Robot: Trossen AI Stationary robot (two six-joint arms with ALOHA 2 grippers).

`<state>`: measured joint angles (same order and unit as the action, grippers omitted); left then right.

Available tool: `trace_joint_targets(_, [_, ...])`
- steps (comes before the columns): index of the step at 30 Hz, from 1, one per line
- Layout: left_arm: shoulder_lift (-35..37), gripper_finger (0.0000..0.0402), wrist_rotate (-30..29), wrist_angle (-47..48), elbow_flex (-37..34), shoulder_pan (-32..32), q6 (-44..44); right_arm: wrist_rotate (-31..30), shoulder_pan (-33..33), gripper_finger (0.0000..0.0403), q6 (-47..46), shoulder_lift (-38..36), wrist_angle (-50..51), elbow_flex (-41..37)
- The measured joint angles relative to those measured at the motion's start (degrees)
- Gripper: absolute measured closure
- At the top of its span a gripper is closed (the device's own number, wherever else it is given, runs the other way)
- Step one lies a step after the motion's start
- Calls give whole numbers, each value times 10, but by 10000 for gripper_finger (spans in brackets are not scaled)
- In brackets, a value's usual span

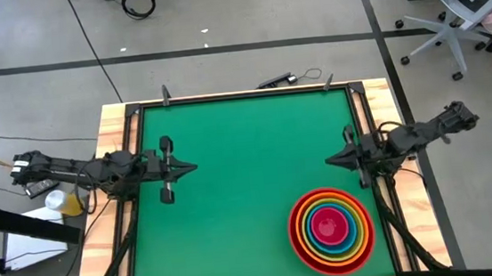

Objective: Nest bowls inside each other
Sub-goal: Return to Home Position

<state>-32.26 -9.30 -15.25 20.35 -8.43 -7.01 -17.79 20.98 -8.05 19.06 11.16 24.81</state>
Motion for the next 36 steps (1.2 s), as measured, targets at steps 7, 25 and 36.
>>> trace_joint_targets(7, [85, 391, 0, -12, -66, 16, 18, 85, -85, 402, 36, 19, -140, -78])
trace_joint_targets(25, [298, 399, 1, 219, -66, 43, 60, 161, -185, 403, -2, -94, 1, -62])
trace_joint_targets(36, [316, 399, 2, 234, -76, 33, 69, 145, -181, 403, -14, -176, 0, -130])
